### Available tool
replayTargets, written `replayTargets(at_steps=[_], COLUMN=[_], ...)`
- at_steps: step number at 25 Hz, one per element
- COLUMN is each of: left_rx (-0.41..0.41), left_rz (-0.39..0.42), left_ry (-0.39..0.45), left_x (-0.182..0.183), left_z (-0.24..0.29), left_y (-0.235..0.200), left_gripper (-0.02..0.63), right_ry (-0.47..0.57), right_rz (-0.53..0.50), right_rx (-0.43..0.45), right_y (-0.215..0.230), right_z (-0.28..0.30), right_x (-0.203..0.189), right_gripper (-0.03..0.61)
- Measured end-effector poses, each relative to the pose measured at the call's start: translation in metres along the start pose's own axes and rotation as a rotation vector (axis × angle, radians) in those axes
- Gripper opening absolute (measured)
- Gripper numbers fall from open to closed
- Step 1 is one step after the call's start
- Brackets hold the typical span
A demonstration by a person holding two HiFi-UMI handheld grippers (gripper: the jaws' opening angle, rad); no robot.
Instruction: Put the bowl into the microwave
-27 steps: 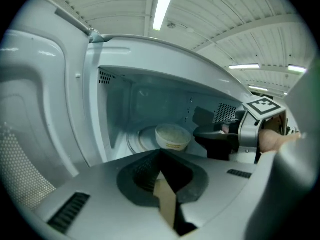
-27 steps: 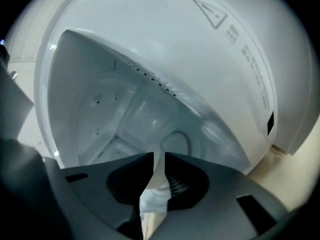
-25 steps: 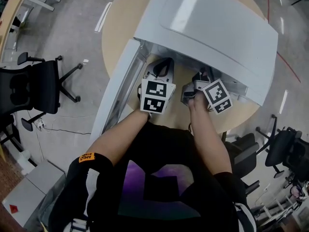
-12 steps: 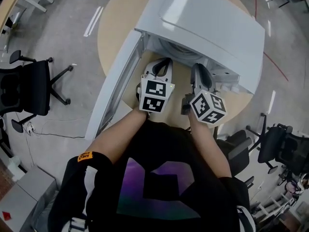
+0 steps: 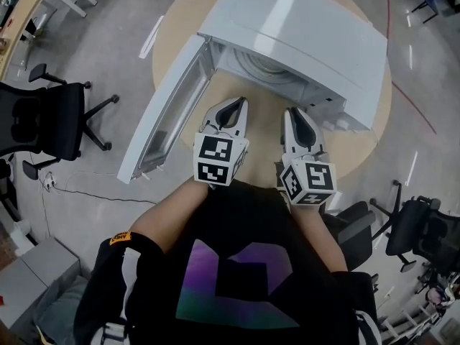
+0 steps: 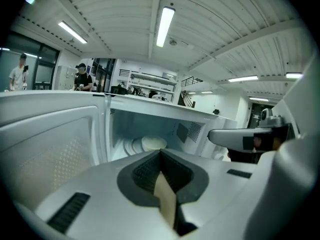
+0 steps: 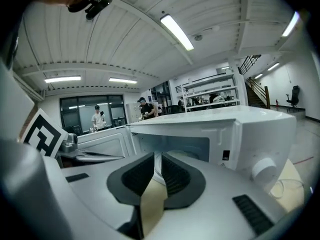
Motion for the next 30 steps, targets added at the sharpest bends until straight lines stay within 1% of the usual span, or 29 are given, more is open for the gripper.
replayTargets(at_steps=[5,11,17,21,30], left_rx=[0.022,0.048,0.072,0.09,0.141], left_rz=[0.006,0.019,0.019,0.021,0.024], left_ry=[0.032,0.064,0.097,0.097,0.105], left_x=[-0.003,-0.014,-0.026,-0.04,-0.065], left_z=[-0.028,-0.061,-0.094,-0.113,-0.147], left_y=[0.038,0.088,0.127,0.145,0.175], left_gripper=[0.046,0.046,0.046,0.046,0.046], right_ry=[0.026,0.047,0.05,0.04,-0.001], right_rz=[-0.029,-0.04,-0.067,-0.078,-0.09], right_rx=[0.047,0.106,0.149,0.166,0.223], right_y=[0.007,0.011,0.009,0.009,0.005], right_z=[-0.04,-0.092,-0.133,-0.154,-0.184], right_x=[0.006,0.0,-0.011,-0.021,-0.044], right_gripper=[0.058,0.041,0.031,0.018,0.017])
Point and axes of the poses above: the fingertips, and each gripper's own axes: z forward along the fingers, y to its right, x out of its top, the point moved 8 cm from there along -z, backward along the fingers
